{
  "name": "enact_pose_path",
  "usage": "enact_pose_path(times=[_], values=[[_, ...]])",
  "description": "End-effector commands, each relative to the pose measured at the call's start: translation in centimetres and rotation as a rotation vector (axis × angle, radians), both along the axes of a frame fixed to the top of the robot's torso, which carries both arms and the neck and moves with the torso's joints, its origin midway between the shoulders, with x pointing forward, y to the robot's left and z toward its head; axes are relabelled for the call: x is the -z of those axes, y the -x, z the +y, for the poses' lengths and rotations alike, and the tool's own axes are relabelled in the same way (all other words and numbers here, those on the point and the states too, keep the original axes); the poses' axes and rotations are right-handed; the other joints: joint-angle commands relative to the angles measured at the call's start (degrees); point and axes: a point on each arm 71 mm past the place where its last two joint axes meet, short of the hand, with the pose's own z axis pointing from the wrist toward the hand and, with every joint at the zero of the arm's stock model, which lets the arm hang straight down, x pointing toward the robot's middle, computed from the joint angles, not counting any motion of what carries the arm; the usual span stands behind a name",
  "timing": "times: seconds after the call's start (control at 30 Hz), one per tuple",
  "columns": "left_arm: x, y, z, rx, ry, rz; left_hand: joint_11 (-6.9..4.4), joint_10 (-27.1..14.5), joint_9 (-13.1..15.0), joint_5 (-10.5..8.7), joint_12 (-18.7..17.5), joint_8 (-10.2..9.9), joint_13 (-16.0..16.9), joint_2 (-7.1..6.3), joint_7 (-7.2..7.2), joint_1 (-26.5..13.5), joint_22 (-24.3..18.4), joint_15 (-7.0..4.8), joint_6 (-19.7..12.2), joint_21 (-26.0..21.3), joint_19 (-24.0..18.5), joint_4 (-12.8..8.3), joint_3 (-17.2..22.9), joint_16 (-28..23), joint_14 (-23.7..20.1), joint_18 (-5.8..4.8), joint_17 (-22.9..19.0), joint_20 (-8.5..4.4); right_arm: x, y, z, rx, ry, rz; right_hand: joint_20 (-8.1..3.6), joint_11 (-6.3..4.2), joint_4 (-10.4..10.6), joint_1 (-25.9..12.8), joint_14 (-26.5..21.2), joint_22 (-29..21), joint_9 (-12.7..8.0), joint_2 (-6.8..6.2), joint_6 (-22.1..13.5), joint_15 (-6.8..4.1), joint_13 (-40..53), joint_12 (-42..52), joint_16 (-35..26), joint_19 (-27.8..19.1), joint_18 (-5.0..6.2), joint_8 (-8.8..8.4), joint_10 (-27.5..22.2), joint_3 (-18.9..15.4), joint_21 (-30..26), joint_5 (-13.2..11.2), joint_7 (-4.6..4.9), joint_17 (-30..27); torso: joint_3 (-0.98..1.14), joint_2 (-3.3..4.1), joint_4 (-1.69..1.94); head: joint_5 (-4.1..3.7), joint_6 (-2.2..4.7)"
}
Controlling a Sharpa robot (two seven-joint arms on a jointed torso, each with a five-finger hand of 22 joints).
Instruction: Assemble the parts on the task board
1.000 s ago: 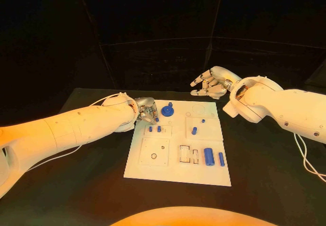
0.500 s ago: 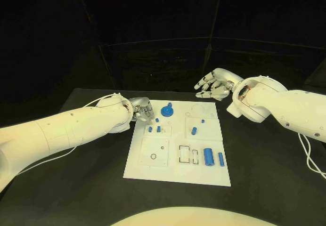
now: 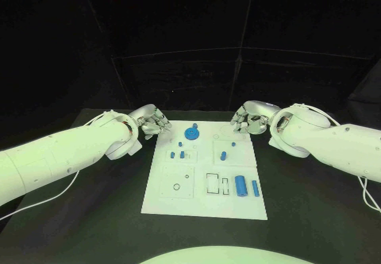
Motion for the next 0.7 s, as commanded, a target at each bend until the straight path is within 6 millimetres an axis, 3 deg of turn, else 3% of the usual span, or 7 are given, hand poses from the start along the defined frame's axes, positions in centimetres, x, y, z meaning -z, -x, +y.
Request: enact_pose_path(times=[0.03, 0.13, 0.2, 0.27, 0.33, 0.47, 0.7], values=[[-1.7, 0.2, 0.3, -0.061, 0.506, -0.01, 0.45, -0.6, 0.0, -0.07, -0.4, 0.3, 0.0, 0.21, 0.24, -0.8, -4.6, 0.16, 0.3, -4.8, -2.4, 0.7, 0.0, -2.5, -2.0, 1.46, -4.3, 0.19, 0.5, 0.4, 0.2, -0.041, 0.116, -0.072, 0.15, 0.07, 0.1, 0.0, 0.8, 0.6, -0.1, -0.89, 0.4, 0.2, -1.5, -1.2, 0.6, 0.5, -0.4, -0.61, 0.2, 0.7, 0.4, -0.4, 0.04, 0.5, -0.13, 0.09, -0.06, -1.11, 0.13], [-2.1, 0.6, 0.6, -0.063, 0.704, 0.013, 0.73, -1.2, -0.1, -0.02, -0.3, 0.2, 0.0, 0.63, 0.46, -1.3, -11.0, 0.51, 0.0, -11.8, -6.2, 1.1, -0.3, -5.9, -5.2, 2.63, -10.2, 0.57, 1.4, 0.8, 0.2, -0.048, 0.146, -0.071, 0.28, 0.29, 0.1, -0.3, 0.8, 0.9, -0.1, -1.25, 0.5, 0.37, -2.7, -2.3, 0.9, 0.6, -0.44, -1.04, -0.1, 1.1, 0.6, -0.7, 0.16, 0.8, -0.21, 0.02, 0.09, -1.6, 0.11], [-2.3, 0.8, 0.7, -0.065, 0.759, 0.018, 0.77, -1.3, -0.1, -0.02, -0.1, 0.3, 0.0, 0.77, 0.47, -1.6, -11.6, 0.59, 0.0, -12.7, -6.9, 1.3, -0.6, -6.8, -6.3, 2.73, -11.9, 0.69, 1.8, 0.9, 0.2, -0.049, 0.156, -0.071, 0.35, 0.41, 0.1, -0.5, 0.8, 1.0, -0.1, -1.4, 0.5, 0.46, -3.2, -2.7, 0.9, 0.6, -0.46, -1.23, -0.3, 1.2, 0.7, -0.8, 0.25, 0.8, -0.26, 0.01, 0.12, -1.76, 0.09], [-2.5, 1.1, 1.0, -0.068, 0.825, 0.021, 0.8, -1.4, -0.1, 0.0, 0.1, 0.3, 0.1, 0.88, 0.52, -1.6, -12.0, 0.65, 0.0, -13.3, -7.5, 1.3, -0.8, -7.8, -7.4, 2.77, -13.7, 0.81, 2.1, 1.0, 0.1, -0.05, 0.169, -0.072, 0.49, 0.69, 0.1, -0.8, 0.8, 1.0, -0.1, -1.75, 0.3, 0.68, -4.1, -3.4, 1.1, 0.6, -0.47, -1.61, -0.7, 1.4, 0.7, -1.0, 0.54, 0.9, -0.16, 0.06, 0.07, -1.9, 0.07], [-2.6, 1.3, 1.2, -0.071, 0.862, 0.021, 0.83, -1.4, -0.1, 0.0, 0.2, 0.4, 0.1, 0.92, 0.55, -1.7, -12.1, 0.69, 0.0, -13.6, -7.7, 1.4, -1.0, -8.1, -7.9, 2.78, -14.3, 0.85, 2.3, 1.1, 0.2, -0.049, 0.177, -0.073, 0.66, 0.98, 0.1, -1.0, 0.8, 1.1, -0.2, -2.04, 0.1, 0.88, -4.8, -3.9, 1.3, 0.6, -0.48, -1.94, -1.2, 1.5, 0.8, -1.2, 0.81, 1.1, -0.08, 0.07, 0.04, -1.99, 0.06], [-2.8, 1.6, 1.4, -0.072, 0.904, 0.02, 0.85, -1.4, -0.1, -0.01, 0.4, 0.4, 0.2, 0.93, 0.57, -1.8, -12.3, 0.72, 0.0, -13.8, -7.9, 1.5, -1.2, -8.3, -8.2, 2.79, -14.7, 0.9, 2.6, 1.1, 0.3, -0.049, 0.185, -0.075, 0.97, 1.43, -0.1, -1.3, 0.8, 1.2, -0.2, -2.39, -0.2, 1.21, -5.9, -4.7, 1.4, 0.6, -0.49, -2.55, -1.7, 1.7, 0.9, -1.2, 1.25, 1.2, -0.15, 0.03, 0.13, -2.14, -0.03], [-2.8, 1.7, 1.6, -0.079, 0.921, 0.021, 0.88, -1.5, -0.1, 0.0, 0.5, 0.4, 0.2, 0.98, 0.6, -1.9, -12.4, 0.75, -0.2, -14.0, -8.0, 1.5, -1.4, -8.5, -8.5, 2.8, -15.3, 0.94, 3.2, 1.1, 0.6, -0.057, 0.202, -0.052, 1.15, 1.56, -0.4, -1.2, 0.8, 1.4, -0.1, -2.23, -0.2, 1.34, -6.7, -5.0, 1.7, 0.7, -0.5, -2.84, -1.8, 2.2, 1.1, -1.2, 1.35, 1.4, -0.09, 0.08, 0.06, -2.09, -0.14]])
